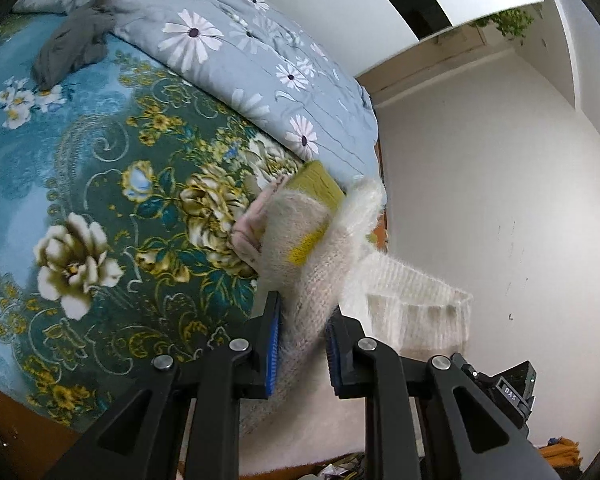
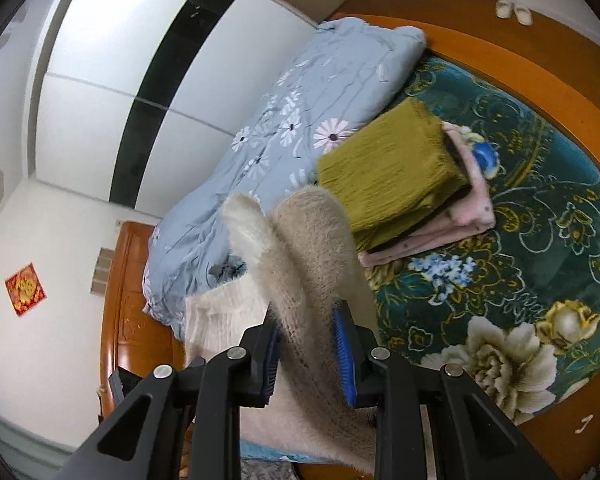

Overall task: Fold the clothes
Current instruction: 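Carry the sweater bundle with both grippers toward the olive and pink clothes stack, then lower the sweater bundle onto the folded clothes stack with both grippers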

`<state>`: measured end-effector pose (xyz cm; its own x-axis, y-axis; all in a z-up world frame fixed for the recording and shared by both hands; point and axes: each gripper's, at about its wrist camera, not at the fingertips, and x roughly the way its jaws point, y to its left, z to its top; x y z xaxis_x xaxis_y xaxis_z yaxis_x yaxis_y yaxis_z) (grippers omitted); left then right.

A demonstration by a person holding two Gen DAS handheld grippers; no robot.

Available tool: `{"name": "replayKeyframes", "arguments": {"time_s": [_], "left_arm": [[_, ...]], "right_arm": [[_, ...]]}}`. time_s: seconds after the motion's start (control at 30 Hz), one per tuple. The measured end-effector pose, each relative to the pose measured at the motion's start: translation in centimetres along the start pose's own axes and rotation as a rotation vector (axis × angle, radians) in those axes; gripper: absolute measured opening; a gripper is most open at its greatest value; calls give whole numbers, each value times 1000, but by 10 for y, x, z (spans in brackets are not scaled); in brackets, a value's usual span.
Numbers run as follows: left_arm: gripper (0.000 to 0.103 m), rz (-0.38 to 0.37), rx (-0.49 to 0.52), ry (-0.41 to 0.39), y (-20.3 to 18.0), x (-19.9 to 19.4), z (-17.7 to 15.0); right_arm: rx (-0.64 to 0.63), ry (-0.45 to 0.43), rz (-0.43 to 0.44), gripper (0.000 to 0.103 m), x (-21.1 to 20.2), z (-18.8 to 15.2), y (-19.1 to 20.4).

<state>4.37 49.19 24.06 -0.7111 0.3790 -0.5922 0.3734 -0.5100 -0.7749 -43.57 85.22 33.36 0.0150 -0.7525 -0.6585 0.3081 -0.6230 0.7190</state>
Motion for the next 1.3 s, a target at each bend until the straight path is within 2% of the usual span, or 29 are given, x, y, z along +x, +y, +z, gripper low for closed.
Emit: {"name": "replayKeyframes", "arguments": {"time_s": [0.23,0.47,0.6,0.7,0.77,0.93,1.0,1.1,1.17,1.23,1.3], "left_arm": [[20,-46,32,44,-33,62,35],[19,-79,62,106,-72,138,106],[14,-100,76,137,-89,182,148],[14,-64,77,163,-85,219,170],[14,-27,71,184,-79,245,181],[14,70,-17,273,-39,309,171],[15,59,-45,295,-28,323,164],[19,12,-59,286,-24,329,161],[29,-9,-55,284,-26,331,161],[46,-28,-48,292,-28,335,163],[52,-40,-34,300,-30,339,164]], "right_arm": [[51,-21,-23,27,3,57,-24],[65,-47,-78,27,20,143,-26],[106,-48,-109,27,45,188,-34],[125,-33,-135,27,73,214,-48],[148,-4,-200,27,98,227,-68],[241,55,-360,27,137,246,-131],[276,78,-381,27,140,249,-155],[325,84,-361,27,142,243,-181],[369,81,-342,29,145,238,-193],[410,77,-318,33,149,234,-202],[442,75,-305,34,152,232,-209]]}}
